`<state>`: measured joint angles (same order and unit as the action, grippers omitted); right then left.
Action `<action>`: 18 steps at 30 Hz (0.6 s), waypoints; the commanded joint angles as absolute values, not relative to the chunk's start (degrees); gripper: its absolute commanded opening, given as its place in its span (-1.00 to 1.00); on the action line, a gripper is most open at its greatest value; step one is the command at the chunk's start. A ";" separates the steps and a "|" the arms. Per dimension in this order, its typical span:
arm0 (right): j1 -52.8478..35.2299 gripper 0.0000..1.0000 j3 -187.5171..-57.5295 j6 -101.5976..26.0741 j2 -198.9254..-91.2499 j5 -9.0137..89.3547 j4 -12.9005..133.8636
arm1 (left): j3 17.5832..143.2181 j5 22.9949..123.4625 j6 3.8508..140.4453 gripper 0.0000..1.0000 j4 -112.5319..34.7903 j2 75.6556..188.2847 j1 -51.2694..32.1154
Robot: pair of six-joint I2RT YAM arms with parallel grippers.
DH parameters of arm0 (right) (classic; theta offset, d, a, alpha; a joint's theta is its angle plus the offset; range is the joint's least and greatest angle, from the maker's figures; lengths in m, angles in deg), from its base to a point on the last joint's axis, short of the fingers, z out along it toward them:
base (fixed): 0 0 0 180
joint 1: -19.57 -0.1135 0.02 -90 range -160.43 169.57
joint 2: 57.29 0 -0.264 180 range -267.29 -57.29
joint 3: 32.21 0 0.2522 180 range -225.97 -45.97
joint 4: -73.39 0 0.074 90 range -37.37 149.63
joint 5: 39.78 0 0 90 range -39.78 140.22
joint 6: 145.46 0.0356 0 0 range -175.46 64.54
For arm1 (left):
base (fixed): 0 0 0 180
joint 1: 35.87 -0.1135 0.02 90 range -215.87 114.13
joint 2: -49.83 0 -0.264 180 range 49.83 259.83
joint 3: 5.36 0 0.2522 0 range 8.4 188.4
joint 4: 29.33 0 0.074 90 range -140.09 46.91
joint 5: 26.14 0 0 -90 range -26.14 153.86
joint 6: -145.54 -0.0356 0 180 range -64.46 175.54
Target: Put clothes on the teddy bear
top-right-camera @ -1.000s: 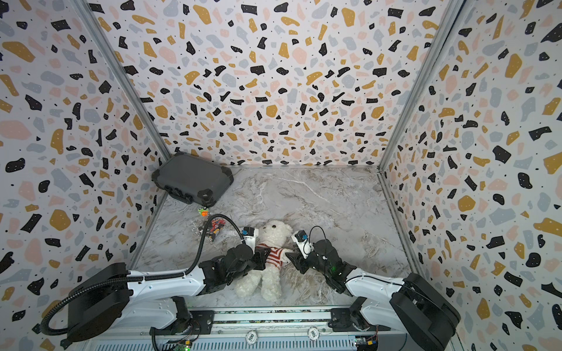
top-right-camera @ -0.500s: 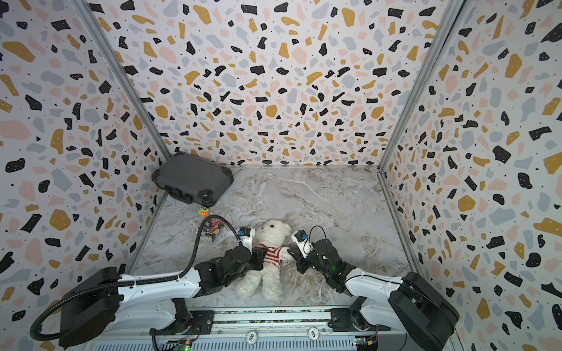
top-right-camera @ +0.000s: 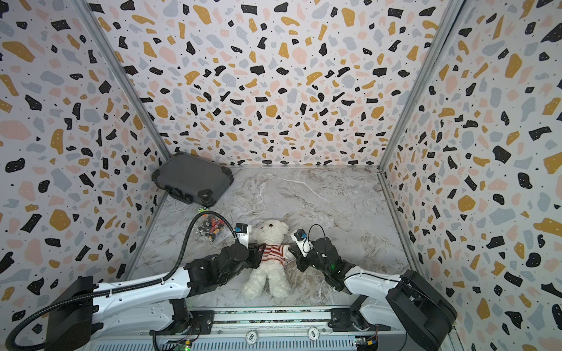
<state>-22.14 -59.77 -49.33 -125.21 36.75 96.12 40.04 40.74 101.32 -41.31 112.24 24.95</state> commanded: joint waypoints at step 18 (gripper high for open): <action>-18.37 -0.92 -59.39 -44.74 -129.59 32.56 101.08 | 37.08 47.90 101.25 -0.22 -38.14 119.83 24.66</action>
